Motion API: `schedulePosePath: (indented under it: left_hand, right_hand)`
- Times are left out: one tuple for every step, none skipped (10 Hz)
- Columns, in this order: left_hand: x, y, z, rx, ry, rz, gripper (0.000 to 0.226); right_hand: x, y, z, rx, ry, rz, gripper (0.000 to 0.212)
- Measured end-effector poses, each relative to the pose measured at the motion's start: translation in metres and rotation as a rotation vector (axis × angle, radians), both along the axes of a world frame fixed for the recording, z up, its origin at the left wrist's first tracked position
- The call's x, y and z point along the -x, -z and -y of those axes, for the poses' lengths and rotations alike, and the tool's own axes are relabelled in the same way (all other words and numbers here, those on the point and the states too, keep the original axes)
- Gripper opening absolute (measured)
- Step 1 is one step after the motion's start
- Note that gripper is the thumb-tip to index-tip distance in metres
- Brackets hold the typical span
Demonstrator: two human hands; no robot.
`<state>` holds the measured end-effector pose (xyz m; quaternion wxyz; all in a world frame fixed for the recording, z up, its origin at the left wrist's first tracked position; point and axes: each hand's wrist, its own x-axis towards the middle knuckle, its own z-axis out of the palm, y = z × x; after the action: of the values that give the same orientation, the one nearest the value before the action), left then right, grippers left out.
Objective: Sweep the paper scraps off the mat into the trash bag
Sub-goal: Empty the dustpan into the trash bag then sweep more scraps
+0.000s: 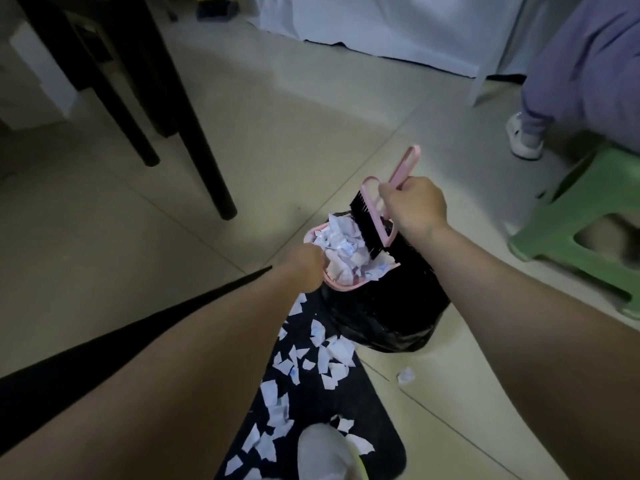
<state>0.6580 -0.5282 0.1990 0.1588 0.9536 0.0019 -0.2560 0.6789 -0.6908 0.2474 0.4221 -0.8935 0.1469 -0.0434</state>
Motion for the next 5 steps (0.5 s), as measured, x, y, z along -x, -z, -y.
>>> schedulePosePath:
  left_hand:
    - [-0.014, 0.033, 0.011, -0.097, 0.088, -0.04, 0.044]
    - [-0.017, 0.04, 0.018, -0.141, 0.101, 0.021, 0.033]
    - [-0.011, 0.032, 0.024, -0.165, 0.105, 0.025, 0.03]
    - [-0.011, 0.03, 0.023, -0.212, 0.13, -0.007, 0.032]
    - [-0.016, 0.037, 0.021, -0.251, 0.136, -0.011, 0.04]
  right_hand:
    - [-0.003, 0.025, 0.01, -0.011, 0.007, 0.03, 0.042]
    - [-0.002, 0.054, 0.014, 0.025, -0.106, -0.059, 0.044]
    - [-0.001, 0.075, 0.015, 0.227, -0.149, -0.138, 0.049]
    - [-0.001, 0.087, 0.022, 0.323, -0.104, -0.145, 0.049]
    - [0.0, 0.087, 0.032, 0.355, -0.055, -0.122, 0.043]
